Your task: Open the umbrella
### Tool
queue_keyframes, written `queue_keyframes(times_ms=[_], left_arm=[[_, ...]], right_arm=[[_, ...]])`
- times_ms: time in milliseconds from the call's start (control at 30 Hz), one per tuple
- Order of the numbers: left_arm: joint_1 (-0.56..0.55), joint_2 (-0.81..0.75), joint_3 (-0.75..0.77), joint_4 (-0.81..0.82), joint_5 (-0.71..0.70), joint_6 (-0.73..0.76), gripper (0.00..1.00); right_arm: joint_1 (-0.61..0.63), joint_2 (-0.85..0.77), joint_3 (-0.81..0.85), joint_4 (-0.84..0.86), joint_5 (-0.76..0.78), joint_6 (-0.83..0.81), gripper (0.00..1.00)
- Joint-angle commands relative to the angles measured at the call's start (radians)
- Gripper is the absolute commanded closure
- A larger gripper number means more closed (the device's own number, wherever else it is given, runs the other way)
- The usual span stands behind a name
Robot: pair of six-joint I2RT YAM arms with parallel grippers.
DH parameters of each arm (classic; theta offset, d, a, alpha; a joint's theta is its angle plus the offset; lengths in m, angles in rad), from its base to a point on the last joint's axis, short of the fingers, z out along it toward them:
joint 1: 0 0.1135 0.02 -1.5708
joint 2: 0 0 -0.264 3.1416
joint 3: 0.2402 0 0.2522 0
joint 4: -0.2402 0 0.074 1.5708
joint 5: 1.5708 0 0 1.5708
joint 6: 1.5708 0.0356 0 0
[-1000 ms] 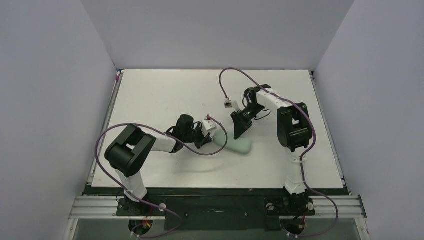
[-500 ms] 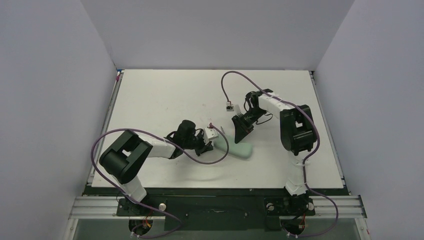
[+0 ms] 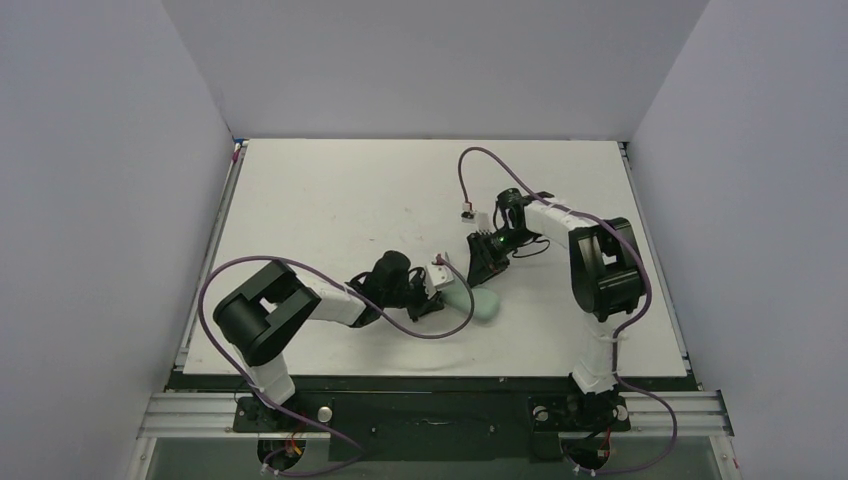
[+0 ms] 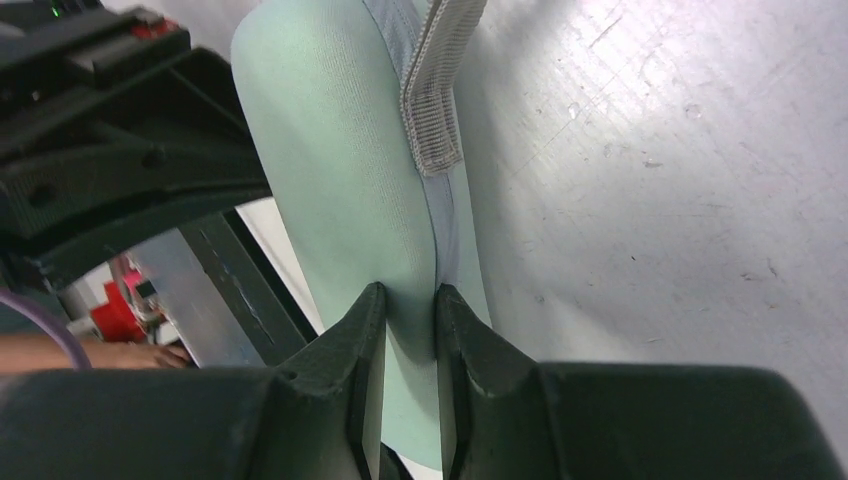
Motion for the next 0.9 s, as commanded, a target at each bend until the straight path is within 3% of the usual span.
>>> queue_keyframes(times_ms=[0, 267, 467, 500, 600, 667, 767, 867], left_arm=[[-0.046, 0.014, 0.025, 0.060, 0.007, -0.044, 1.00], [-0.095, 0.015, 0.011, 0.076, -0.012, -0.068, 1.00], [-0.084, 0.008, -0.005, 0.085, -0.051, -0.082, 1.00], [-0.061, 0.010, -0.004, 0.088, -0.057, -0.086, 1.00], [-0.009, 0.031, 0.013, 0.082, -0.055, -0.109, 1.00], [0.019, 0.045, 0.025, 0.074, -0.050, -0.101, 1.00], [0.041, 0.058, 0.041, 0.067, -0.035, -0.069, 1.00], [0.045, 0.070, 0.051, 0.069, -0.028, -0.055, 1.00]], right_arm=[[0.002, -0.015, -0.074, 0.336, 0.164, 0.236, 1.00], [0.009, -0.033, -0.079, 0.477, 0.218, 0.474, 1.00], [0.020, -0.055, -0.083, 0.440, 0.149, 0.435, 0.98], [0.017, -0.057, -0.076, 0.389, 0.140, 0.375, 0.92], [-0.003, -0.056, -0.059, 0.268, 0.103, 0.240, 0.57], [-0.019, -0.055, -0.049, 0.193, 0.091, 0.163, 0.43], [-0.036, -0.058, -0.040, 0.124, 0.076, 0.095, 0.29], [-0.031, -0.053, -0.036, 0.101, 0.048, 0.089, 0.25]])
